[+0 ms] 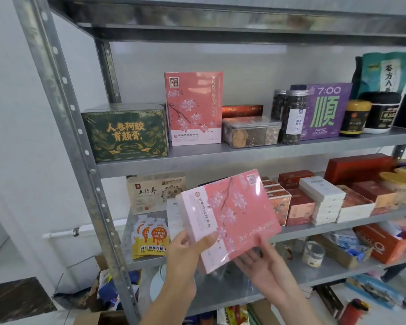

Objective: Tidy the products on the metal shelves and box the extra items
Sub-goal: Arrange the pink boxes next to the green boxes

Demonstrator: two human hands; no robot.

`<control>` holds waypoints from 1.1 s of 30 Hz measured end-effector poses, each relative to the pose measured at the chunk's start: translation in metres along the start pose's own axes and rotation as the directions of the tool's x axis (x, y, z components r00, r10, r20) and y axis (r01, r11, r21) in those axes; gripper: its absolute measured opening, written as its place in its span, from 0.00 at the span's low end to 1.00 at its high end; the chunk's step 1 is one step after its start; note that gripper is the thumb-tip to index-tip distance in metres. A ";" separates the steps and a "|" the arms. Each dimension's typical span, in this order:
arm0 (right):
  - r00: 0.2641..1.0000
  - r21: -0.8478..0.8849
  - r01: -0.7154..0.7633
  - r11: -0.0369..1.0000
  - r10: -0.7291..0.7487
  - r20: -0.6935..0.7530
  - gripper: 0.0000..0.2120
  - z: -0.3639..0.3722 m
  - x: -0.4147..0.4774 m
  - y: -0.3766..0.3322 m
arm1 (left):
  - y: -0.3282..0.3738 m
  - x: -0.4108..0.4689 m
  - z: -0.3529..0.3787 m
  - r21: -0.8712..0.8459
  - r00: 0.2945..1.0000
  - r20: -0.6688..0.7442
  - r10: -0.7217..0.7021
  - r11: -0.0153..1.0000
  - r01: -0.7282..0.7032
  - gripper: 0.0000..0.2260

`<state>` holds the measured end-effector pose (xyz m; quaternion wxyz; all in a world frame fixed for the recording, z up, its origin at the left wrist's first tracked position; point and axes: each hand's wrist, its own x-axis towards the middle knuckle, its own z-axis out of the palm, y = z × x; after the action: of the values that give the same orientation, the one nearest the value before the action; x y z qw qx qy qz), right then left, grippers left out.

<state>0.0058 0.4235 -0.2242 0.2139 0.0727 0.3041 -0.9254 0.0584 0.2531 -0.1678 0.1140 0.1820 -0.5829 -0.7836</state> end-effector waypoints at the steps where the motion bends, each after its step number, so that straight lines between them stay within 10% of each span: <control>1: 0.999 -0.023 -0.016 1.000 0.017 0.038 0.27 0.003 -0.002 0.003 | -0.003 0.000 0.002 -0.005 1.000 -0.008 -0.020 1.000 0.020 0.15; 9: 0.979 -0.202 0.198 0.959 -0.203 -0.005 0.28 0.023 -0.005 -0.019 | 0.002 -0.002 -0.003 -0.048 0.985 0.172 -0.019 0.998 0.027 0.25; 16: 0.992 -0.481 0.078 0.874 -0.118 -0.054 0.27 0.044 -0.013 -0.055 | 0.017 0.015 -0.037 0.127 0.890 0.424 -0.165 0.984 0.122 0.29; 27: 0.975 -0.447 -0.198 0.872 0.222 0.001 0.25 0.039 -0.026 -0.041 | -0.001 0.016 -0.030 -0.028 0.967 0.176 -0.182 0.981 0.190 0.24; 33: 0.999 -0.529 -0.023 0.848 0.041 0.022 0.25 0.048 -0.030 -0.036 | 0.006 0.020 -0.031 0.028 0.944 0.285 -0.166 0.986 0.165 0.20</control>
<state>0.0164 0.4315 -0.1580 0.2462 0.0012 0.5419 -0.8036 0.0532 0.2165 -0.1726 -0.0383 0.1152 -0.5775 -0.8073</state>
